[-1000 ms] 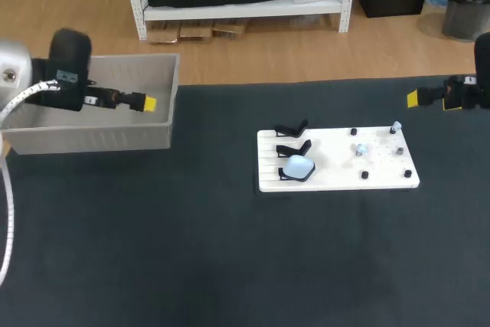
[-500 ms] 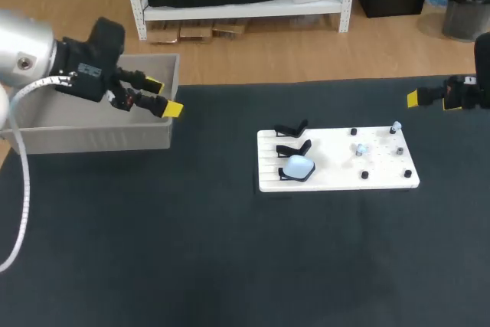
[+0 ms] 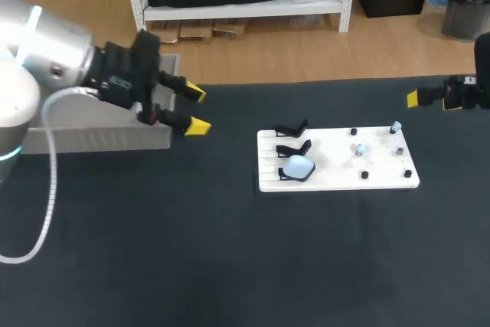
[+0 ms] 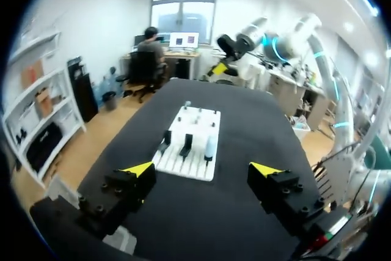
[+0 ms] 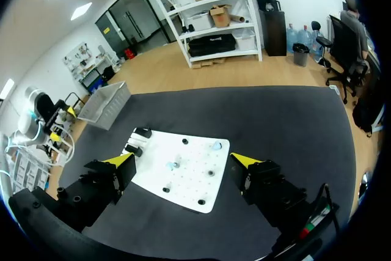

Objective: Pick up each earbud case from the left stands, insert the matching earbuds, close the lid, and place the case in the box.

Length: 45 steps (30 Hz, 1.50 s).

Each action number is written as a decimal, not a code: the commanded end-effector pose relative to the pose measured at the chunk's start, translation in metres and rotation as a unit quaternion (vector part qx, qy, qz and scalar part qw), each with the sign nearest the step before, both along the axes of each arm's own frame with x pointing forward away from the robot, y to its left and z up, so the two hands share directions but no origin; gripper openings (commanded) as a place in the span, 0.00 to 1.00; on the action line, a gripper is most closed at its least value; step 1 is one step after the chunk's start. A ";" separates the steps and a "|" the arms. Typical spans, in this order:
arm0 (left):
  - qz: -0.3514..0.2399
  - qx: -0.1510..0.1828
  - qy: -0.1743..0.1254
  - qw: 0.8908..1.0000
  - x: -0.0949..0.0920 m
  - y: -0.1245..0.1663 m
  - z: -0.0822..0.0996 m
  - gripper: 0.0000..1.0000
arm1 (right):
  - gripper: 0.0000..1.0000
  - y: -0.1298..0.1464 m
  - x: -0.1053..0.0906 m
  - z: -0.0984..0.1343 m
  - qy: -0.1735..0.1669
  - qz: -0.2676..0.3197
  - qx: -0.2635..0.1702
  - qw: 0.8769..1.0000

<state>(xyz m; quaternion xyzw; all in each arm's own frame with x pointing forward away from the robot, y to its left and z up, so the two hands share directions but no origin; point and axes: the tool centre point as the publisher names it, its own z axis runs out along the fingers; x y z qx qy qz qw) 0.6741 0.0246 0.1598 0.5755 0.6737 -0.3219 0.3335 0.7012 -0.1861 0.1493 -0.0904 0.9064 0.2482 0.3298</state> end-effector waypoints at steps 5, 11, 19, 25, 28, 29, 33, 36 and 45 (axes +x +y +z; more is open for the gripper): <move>-0.048 -0.015 0.003 0.999 0.009 -0.035 -0.026 1.00 | 1.00 0.000 0.000 0.000 0.001 0.000 -0.001 1.000; -0.062 -0.017 0.002 0.998 0.008 -0.049 -0.044 1.00 | 1.00 0.000 0.000 0.000 0.001 0.000 -0.001 1.000; -0.081 -0.028 0.006 0.996 0.006 -0.068 -0.063 1.00 | 1.00 0.000 0.000 0.000 0.001 0.000 -0.001 1.000; -0.083 -0.037 0.014 0.996 -0.004 -0.081 -0.084 0.86 | 1.00 0.000 0.000 0.000 0.001 0.000 -0.001 1.000; -0.083 -0.046 0.015 0.995 -0.008 -0.086 -0.089 0.76 | 1.00 0.000 0.000 0.000 0.001 0.000 -0.001 1.000; -0.083 -0.048 0.013 0.995 -0.009 -0.087 -0.090 0.71 | 1.00 0.000 0.000 0.000 0.001 0.000 -0.001 1.000; -0.079 -0.057 0.009 0.995 -0.010 -0.092 -0.099 0.64 | 1.00 0.000 0.000 0.000 0.001 0.000 -0.001 1.000; -0.077 -0.062 0.010 0.995 -0.010 -0.095 -0.103 0.58 | 1.00 0.000 0.000 0.000 0.001 0.000 -0.001 1.000; -0.076 -0.066 0.004 0.995 -0.012 -0.107 -0.115 0.70 | 1.00 0.000 0.000 0.000 0.001 0.000 -0.001 1.000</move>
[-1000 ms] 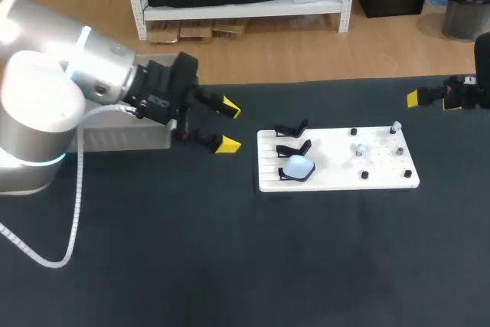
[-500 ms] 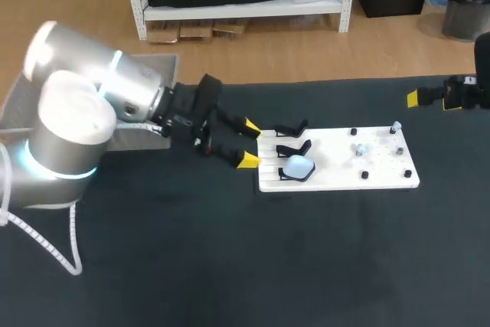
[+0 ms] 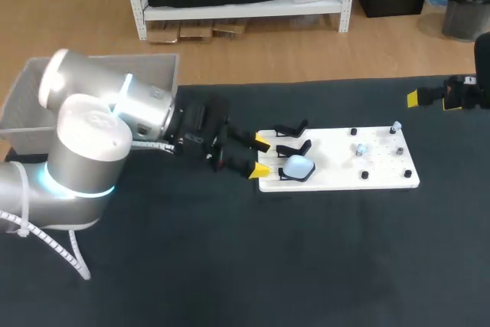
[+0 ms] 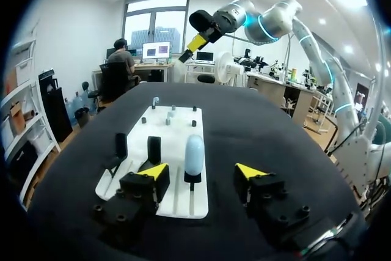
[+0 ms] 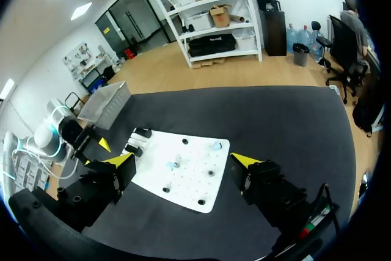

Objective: Pick up each earbud case from the left stands, insert the matching earbuds, close the lid, and place the case in the box.

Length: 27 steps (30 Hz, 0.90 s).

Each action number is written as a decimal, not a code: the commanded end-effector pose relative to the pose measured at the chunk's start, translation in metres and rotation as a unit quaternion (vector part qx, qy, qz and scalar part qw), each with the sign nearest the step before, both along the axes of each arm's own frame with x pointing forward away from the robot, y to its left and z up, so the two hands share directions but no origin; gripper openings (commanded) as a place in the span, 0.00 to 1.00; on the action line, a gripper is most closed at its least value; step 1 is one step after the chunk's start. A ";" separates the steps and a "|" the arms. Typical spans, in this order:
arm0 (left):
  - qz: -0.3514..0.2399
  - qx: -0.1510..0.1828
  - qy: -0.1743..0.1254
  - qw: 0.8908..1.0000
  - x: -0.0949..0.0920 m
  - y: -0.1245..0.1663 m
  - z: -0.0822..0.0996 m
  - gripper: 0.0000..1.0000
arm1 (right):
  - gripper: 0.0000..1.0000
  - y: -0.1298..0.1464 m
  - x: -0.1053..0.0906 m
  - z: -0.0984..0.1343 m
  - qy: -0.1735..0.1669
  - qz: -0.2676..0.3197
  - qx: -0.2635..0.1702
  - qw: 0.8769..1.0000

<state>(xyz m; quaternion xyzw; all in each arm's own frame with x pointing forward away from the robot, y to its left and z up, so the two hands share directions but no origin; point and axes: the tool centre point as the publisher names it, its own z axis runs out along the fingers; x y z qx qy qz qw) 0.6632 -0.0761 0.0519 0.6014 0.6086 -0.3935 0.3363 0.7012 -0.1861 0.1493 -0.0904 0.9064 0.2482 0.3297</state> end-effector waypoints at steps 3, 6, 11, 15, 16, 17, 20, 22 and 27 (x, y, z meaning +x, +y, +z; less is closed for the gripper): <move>0.005 -0.003 -0.011 1.000 0.000 -0.013 -0.012 0.69 | 1.00 0.000 0.000 0.000 0.001 0.000 0.000 1.000; 0.008 -0.004 -0.019 1.000 0.002 -0.018 -0.015 0.65 | 1.00 0.000 0.000 0.000 0.001 0.000 0.000 1.000; 0.009 -0.007 -0.019 1.000 0.007 -0.024 -0.019 0.60 | 1.00 0.000 0.000 0.000 0.001 0.000 0.000 1.000; 0.014 -0.010 -0.015 1.000 0.010 -0.026 -0.023 0.58 | 1.00 0.000 0.000 0.000 0.001 0.000 0.000 1.000; 0.016 -0.011 -0.014 1.000 0.010 -0.027 -0.023 0.56 | 1.00 0.000 0.000 0.000 0.001 0.000 0.000 1.000; 0.017 -0.012 -0.013 1.000 0.011 -0.027 -0.024 0.57 | 1.00 0.000 0.000 0.000 0.001 0.000 0.000 1.000; 0.020 -0.014 -0.011 1.000 0.014 -0.029 -0.026 0.55 | 1.00 0.000 0.000 0.000 0.001 0.000 0.000 1.000; 0.021 -0.015 -0.012 1.000 0.015 -0.031 -0.028 0.53 | 1.00 0.000 0.000 0.000 0.001 0.000 0.000 1.000; 0.016 -0.017 -0.015 1.000 0.015 -0.033 -0.029 0.52 | 1.00 0.000 0.000 0.000 0.001 0.000 0.000 1.000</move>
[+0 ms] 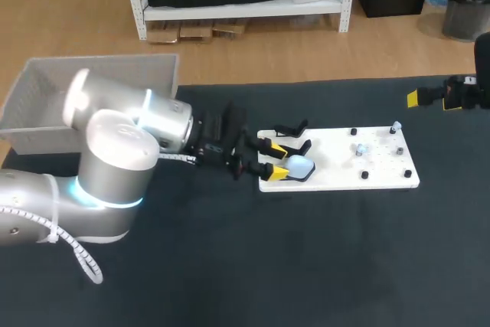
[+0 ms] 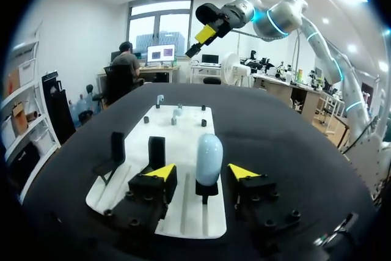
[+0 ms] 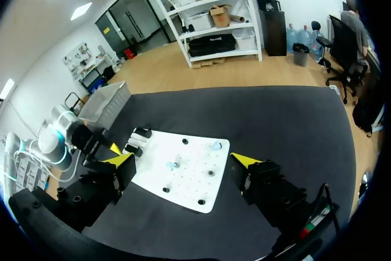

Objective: Pick up each earbud case from the left stands, insert the matching earbuds, close the lid, and place the case in the box.

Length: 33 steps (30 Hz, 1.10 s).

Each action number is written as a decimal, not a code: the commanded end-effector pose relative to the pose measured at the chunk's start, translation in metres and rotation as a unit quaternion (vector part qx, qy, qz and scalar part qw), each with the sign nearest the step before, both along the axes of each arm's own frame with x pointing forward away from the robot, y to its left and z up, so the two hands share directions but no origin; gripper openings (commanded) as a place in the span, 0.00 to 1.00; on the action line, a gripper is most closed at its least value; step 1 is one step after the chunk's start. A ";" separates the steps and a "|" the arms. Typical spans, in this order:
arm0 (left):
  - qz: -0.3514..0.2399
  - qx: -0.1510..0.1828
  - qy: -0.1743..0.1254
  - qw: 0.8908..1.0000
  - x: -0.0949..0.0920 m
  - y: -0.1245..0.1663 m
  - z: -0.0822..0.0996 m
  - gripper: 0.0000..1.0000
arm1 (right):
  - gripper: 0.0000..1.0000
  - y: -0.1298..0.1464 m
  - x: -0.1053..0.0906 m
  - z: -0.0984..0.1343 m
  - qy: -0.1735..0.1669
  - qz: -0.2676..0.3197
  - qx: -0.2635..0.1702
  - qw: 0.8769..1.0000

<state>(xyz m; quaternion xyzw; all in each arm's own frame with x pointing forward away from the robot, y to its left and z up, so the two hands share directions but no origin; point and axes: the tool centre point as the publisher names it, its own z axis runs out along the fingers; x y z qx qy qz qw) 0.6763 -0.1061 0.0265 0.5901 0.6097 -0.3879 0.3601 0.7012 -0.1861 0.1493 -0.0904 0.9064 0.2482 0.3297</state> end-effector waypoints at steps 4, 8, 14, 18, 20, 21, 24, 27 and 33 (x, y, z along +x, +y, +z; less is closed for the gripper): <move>-0.007 0.001 -0.004 1.000 0.001 -0.005 -0.005 0.52 | 1.00 0.000 0.000 0.000 0.001 0.000 0.000 1.000; -0.010 0.002 -0.005 1.000 0.002 -0.007 -0.006 0.50 | 1.00 0.000 0.000 0.000 0.001 0.000 0.000 1.000; -0.014 0.004 -0.007 1.000 0.005 -0.010 -0.008 0.49 | 1.00 0.000 0.000 0.000 0.001 0.000 0.000 1.000; -0.016 0.003 -0.007 1.000 0.007 -0.012 -0.008 0.49 | 1.00 0.000 0.000 0.000 0.001 0.000 0.000 1.000; -0.017 0.003 -0.008 1.000 0.007 -0.013 -0.009 0.49 | 1.00 0.000 0.000 0.000 0.001 0.000 0.000 1.000; -0.018 0.003 -0.007 1.000 0.008 -0.013 -0.009 0.50 | 1.00 0.000 0.000 0.000 0.001 0.000 0.000 1.000; -0.019 0.001 -0.006 1.000 0.008 -0.015 -0.010 0.51 | 1.00 0.000 0.000 0.000 0.001 0.000 0.000 1.000; -0.019 0.000 -0.004 1.000 0.008 -0.018 -0.012 0.53 | 1.00 0.000 0.000 0.000 0.001 0.000 0.000 1.000; -0.017 -0.001 -0.003 1.000 0.009 -0.019 -0.012 0.50 | 1.00 0.000 0.000 0.000 0.001 0.000 0.000 1.000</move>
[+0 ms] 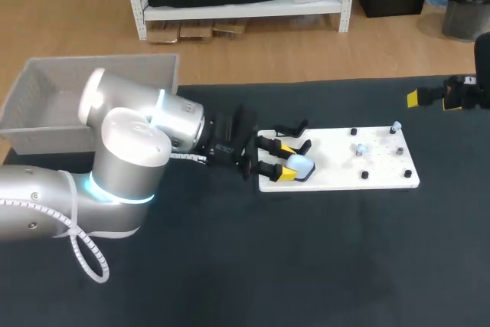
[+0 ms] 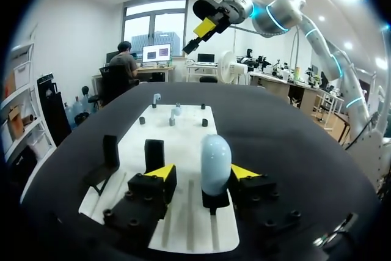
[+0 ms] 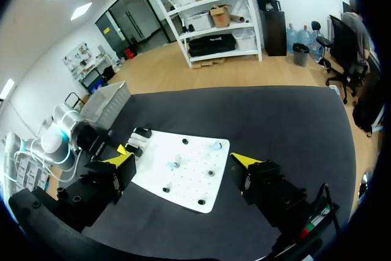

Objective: Pick up each earbud case from the left stands, insert the matching earbuds, close the lid, and place the case in the box.

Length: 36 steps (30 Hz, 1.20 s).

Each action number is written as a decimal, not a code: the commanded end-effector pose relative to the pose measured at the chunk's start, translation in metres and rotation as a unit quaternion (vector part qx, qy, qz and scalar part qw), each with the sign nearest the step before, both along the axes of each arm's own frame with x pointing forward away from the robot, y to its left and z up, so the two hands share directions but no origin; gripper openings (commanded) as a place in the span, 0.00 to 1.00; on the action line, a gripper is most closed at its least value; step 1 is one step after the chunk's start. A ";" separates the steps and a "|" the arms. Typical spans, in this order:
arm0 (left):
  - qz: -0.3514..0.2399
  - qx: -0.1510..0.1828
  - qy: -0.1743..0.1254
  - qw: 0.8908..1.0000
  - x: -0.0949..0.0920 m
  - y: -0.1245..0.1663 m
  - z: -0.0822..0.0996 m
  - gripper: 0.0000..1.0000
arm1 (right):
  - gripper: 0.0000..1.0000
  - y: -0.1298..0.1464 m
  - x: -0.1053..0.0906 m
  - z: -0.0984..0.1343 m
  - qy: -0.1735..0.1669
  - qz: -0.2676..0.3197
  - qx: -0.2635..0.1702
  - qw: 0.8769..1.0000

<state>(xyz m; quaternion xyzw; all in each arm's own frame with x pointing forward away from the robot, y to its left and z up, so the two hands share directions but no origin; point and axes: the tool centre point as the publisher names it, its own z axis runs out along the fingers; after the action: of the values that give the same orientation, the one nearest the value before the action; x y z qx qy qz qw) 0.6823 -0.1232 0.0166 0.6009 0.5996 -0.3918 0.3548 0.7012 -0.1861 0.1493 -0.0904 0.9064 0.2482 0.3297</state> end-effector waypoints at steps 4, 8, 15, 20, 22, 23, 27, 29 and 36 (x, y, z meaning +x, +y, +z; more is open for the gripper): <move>0.000 0.000 -0.001 1.000 0.003 -0.002 -0.003 0.50 | 1.00 0.000 0.000 0.000 0.001 0.000 -0.001 1.000; 0.002 -0.002 0.000 1.000 0.003 -0.002 -0.004 0.47 | 1.00 0.000 0.000 0.000 0.001 0.000 -0.001 1.000; 0.001 -0.008 0.001 1.000 -0.002 -0.001 -0.001 0.19 | 1.00 0.000 0.000 0.000 0.001 0.000 -0.001 1.000; -0.005 -0.015 0.002 1.000 -0.008 0.002 0.006 0.00 | 1.00 0.000 0.000 0.000 0.001 0.000 -0.001 1.000; -0.007 -0.019 0.004 1.000 -0.011 0.003 0.010 0.00 | 1.00 0.000 0.000 0.000 0.001 0.000 -0.001 1.000; -0.007 -0.021 0.005 1.000 -0.012 0.004 0.013 0.00 | 1.00 0.000 0.000 0.000 0.001 0.000 -0.001 1.000; 0.004 -0.037 0.010 0.999 -0.018 0.005 0.030 0.00 | 1.00 0.000 0.000 0.000 0.001 0.000 -0.001 1.000; 0.013 -0.049 0.009 0.999 -0.019 0.004 0.043 0.00 | 1.00 0.000 0.000 0.000 0.001 0.000 -0.001 1.000; 0.046 -0.101 -0.006 0.994 -0.019 0.008 0.086 0.00 | 1.00 0.000 0.000 0.000 0.001 0.000 -0.001 1.000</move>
<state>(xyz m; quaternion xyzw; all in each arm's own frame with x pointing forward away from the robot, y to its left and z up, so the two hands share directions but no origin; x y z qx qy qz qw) 0.6748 -0.1254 0.0923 0.5567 0.5733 -0.4464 0.4027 0.7012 -0.1861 0.1493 -0.0904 0.9064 0.2482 0.3297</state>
